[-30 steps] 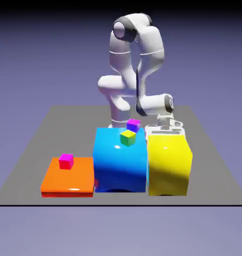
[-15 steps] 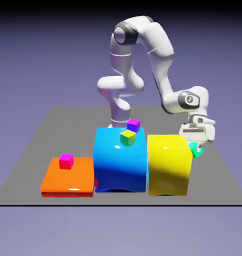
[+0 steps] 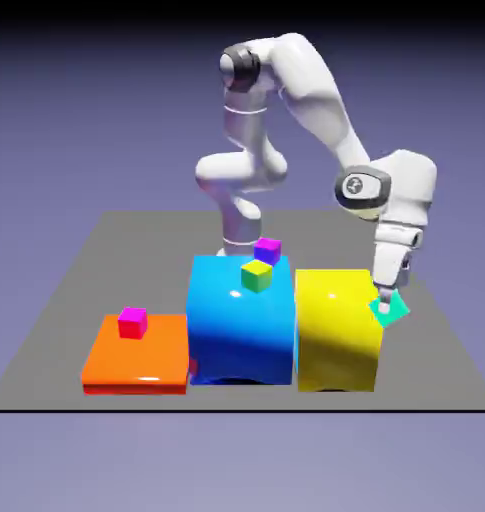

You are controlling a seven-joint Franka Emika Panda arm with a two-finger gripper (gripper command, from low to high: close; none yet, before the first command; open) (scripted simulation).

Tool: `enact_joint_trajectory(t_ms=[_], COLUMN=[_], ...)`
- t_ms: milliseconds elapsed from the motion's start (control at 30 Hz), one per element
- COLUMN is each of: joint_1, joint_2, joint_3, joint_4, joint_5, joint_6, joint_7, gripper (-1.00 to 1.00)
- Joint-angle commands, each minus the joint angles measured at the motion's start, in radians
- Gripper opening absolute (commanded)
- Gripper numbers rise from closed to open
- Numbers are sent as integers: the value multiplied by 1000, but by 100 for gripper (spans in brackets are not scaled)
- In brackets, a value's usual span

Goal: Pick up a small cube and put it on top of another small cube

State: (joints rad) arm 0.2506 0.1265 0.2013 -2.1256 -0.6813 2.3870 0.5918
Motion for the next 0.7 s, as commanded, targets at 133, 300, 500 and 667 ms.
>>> enact_joint_trajectory(t_ms=[133, 300, 500, 667], joint_1=[40, 78, 125, 154], joint_2=[-129, -258, -413, -487], joint_3=[-50, -100, -160, -128], joint_4=[-87, -174, -278, -360], joint_5=[-3, -2, -2, -32], joint_6=[-157, -313, -501, -589], joint_7=[-215, -433, -694, -803], gripper=[-100, -100, -100, -100])
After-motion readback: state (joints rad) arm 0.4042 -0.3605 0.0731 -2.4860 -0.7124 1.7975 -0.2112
